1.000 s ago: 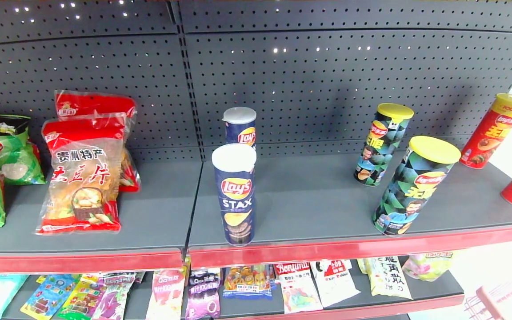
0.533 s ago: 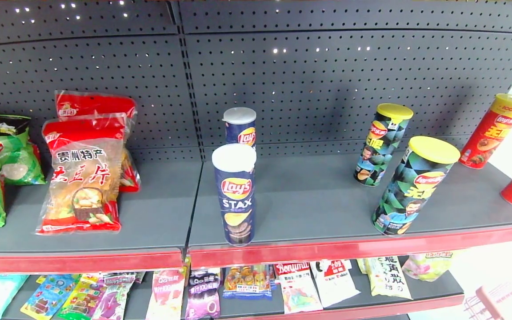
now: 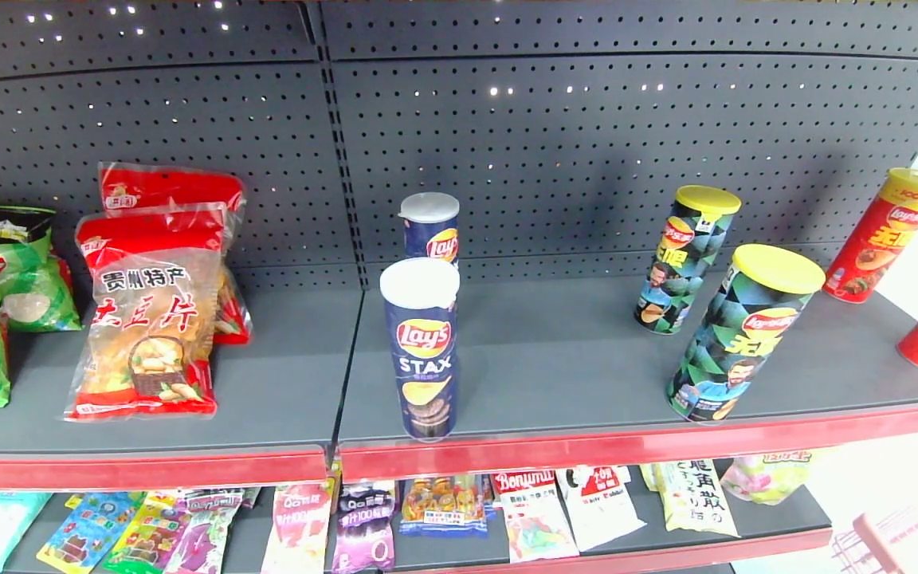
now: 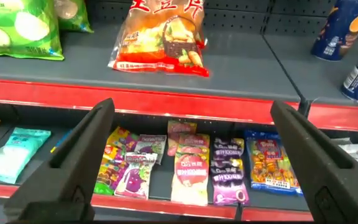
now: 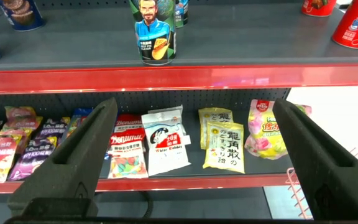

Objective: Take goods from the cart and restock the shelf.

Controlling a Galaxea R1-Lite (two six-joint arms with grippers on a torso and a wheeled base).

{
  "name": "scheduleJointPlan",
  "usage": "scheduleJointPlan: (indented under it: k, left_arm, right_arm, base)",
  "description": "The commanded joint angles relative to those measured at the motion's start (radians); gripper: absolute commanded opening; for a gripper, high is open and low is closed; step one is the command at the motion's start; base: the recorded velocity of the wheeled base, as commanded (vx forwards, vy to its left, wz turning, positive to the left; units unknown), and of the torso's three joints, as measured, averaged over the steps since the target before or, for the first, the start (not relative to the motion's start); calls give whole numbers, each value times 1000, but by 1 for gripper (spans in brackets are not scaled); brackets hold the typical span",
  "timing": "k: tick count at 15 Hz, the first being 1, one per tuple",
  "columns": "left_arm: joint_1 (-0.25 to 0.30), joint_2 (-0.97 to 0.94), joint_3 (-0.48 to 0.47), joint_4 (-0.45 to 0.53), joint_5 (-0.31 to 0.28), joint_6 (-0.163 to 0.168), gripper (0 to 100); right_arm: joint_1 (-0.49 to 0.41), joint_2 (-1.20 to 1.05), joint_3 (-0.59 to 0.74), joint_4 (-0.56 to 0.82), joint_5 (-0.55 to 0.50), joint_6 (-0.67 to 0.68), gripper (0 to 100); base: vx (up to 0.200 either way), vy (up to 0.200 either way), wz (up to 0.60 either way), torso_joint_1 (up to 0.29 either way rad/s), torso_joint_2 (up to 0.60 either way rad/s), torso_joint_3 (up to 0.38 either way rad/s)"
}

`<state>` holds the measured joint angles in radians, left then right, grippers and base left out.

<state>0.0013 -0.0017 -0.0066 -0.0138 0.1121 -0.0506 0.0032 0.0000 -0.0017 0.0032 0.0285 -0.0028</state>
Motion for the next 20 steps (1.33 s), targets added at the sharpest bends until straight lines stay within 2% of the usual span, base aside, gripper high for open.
scheduleJointPlan:
  k: [1, 3, 4, 5, 7, 20]
  left_arm:
    - [0, 2, 0, 0, -2, 2, 100]
    - [0, 2, 2, 0, -20, 6, 100]
    - [0, 2, 5, 3, -51, 17, 100]
    - [0, 2, 7, 11, -88, 60, 100]
    - [0, 2, 7, 14, -126, 106, 100]
    - [0, 2, 7, 14, -124, 100, 100]
  right_arm:
    - [0, 0, 0, 0, 1, 0, 100]
    - [1, 0, 0, 0, 1, 0, 100]
    - [1, 0, 0, 0, 1, 0, 100]
    - [1, 0, 0, 0, 1, 0, 100]
    - [1, 0, 0, 0, 1, 0, 100]
    - [1, 2, 0, 0, 1, 0, 100]
  base:
    - [0, 0, 0, 0, 0, 0]
    - [0, 0, 0, 0, 0, 0]
    - [0, -200, 0, 2, 2, 7]
    - [0, -200, 0, -2, -2, 12]
    - [0, -200, 0, 0, 5, 7]
    - [0, -200, 0, 5, 3, 2]
